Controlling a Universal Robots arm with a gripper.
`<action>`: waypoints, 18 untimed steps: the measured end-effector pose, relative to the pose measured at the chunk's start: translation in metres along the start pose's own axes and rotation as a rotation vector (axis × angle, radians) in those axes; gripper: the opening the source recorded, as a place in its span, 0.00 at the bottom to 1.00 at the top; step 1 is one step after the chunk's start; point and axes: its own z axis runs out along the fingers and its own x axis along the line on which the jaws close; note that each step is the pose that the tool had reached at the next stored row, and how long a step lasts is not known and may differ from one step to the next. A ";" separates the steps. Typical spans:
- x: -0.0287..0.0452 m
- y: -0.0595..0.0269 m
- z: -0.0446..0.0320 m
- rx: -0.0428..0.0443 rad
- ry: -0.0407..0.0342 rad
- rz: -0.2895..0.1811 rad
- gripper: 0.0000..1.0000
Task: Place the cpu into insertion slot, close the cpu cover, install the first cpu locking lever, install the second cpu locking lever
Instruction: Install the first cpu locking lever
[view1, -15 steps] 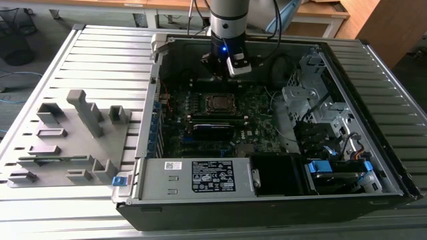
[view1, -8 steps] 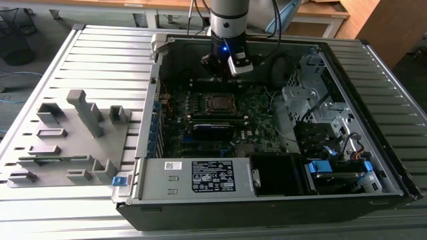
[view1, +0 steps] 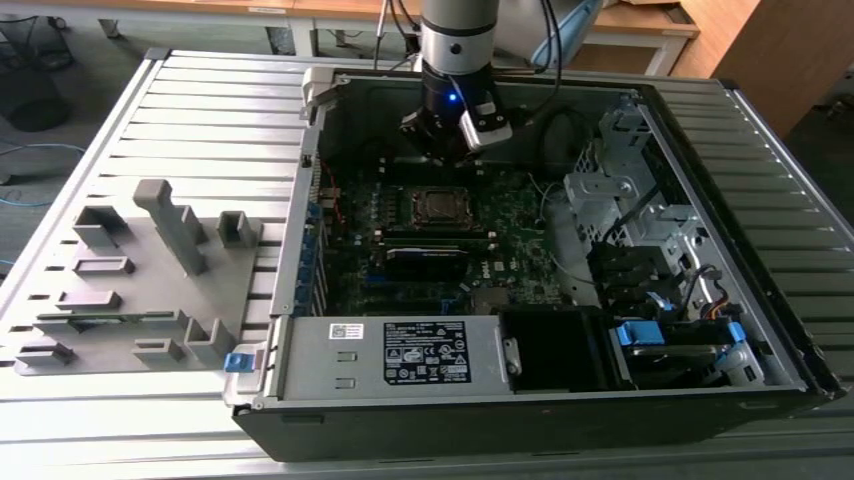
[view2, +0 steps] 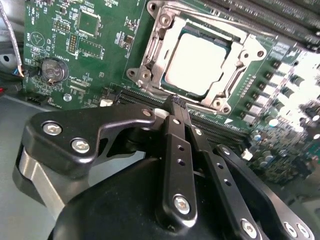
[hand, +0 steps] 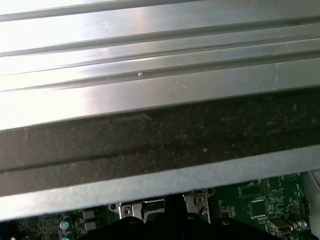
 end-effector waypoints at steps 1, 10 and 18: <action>-0.0001 -0.0003 0.0000 0.0036 0.0000 -0.005 0.11; -0.0004 -0.0149 -0.0005 0.0058 0.0002 -0.025 0.11; -0.0009 -0.0307 -0.0007 0.0064 0.0004 -0.035 0.11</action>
